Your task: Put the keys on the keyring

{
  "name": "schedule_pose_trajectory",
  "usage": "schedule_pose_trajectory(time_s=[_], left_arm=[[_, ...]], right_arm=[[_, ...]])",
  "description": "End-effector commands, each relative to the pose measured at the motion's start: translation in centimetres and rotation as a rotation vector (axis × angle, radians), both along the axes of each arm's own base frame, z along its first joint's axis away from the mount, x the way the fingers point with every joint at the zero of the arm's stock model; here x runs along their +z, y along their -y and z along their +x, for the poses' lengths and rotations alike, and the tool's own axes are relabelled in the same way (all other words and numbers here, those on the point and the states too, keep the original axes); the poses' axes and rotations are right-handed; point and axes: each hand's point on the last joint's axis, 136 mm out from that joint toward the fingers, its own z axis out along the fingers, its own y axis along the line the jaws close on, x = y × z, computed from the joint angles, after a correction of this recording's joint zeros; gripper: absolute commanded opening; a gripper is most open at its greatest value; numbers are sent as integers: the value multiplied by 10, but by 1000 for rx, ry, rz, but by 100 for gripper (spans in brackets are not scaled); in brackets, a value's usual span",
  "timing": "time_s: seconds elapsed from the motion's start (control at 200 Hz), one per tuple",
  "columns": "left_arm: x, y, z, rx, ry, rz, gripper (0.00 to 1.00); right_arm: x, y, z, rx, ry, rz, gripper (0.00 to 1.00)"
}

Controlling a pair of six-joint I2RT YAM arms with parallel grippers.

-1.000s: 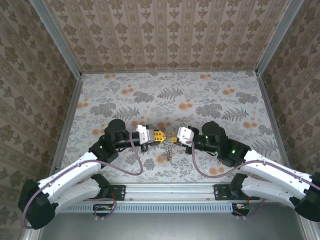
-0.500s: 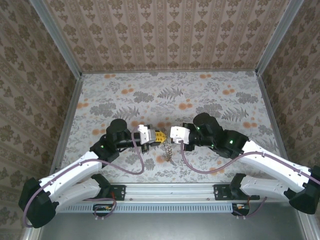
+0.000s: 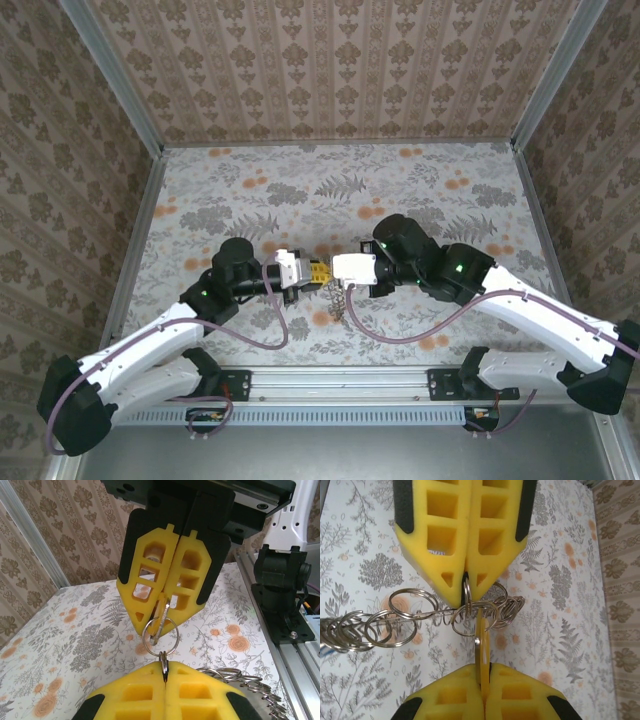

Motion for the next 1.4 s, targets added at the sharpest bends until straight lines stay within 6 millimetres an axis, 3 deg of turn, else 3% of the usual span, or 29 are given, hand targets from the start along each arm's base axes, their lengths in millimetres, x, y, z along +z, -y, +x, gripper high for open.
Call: schedule_pose_trajectory(time_s=[0.0, 0.125, 0.26, 0.32, 0.43, 0.565, 0.815, 0.985, 1.065, 1.21, 1.28, 1.395], left_arm=[[-7, 0, 7, 28, 4, 27, 0], [-12, -1, 17, 84, -3, 43, 0], [-15, 1, 23, 102, -23, 38, 5], [-14, 3, 24, 98, -32, 31, 10], [-12, 4, 22, 71, -55, 38, 30], [-5, -11, 30, 126, -79, 34, 35], [4, -70, 62, 434, -141, 7, 50], [-27, -131, 100, 814, -331, 23, 74], [-41, -167, 115, 1012, -477, -8, 99], [-63, -207, 127, 1206, -757, -23, 100], [-74, -223, 132, 1298, -828, 10, 100], [-70, -233, 136, 1313, -842, 9, 100]], right_arm=[[16, 16, 10, -4, 108, -120, 0], [16, 29, 19, 0, 178, -297, 0], [33, 28, 34, 9, 306, -379, 0], [44, 23, 39, 23, 352, -381, 0], [61, 15, 46, 47, 426, -387, 0], [73, 12, 54, 92, 523, -424, 0], [84, 10, 72, 103, 592, -450, 0], [72, 12, 80, 136, 605, -508, 0], [64, 11, 82, 134, 579, -498, 0], [47, 0, 78, 97, 444, -454, 0], [25, -18, 78, 95, 367, -456, 0], [13, -49, 73, 70, 285, -390, 0]])
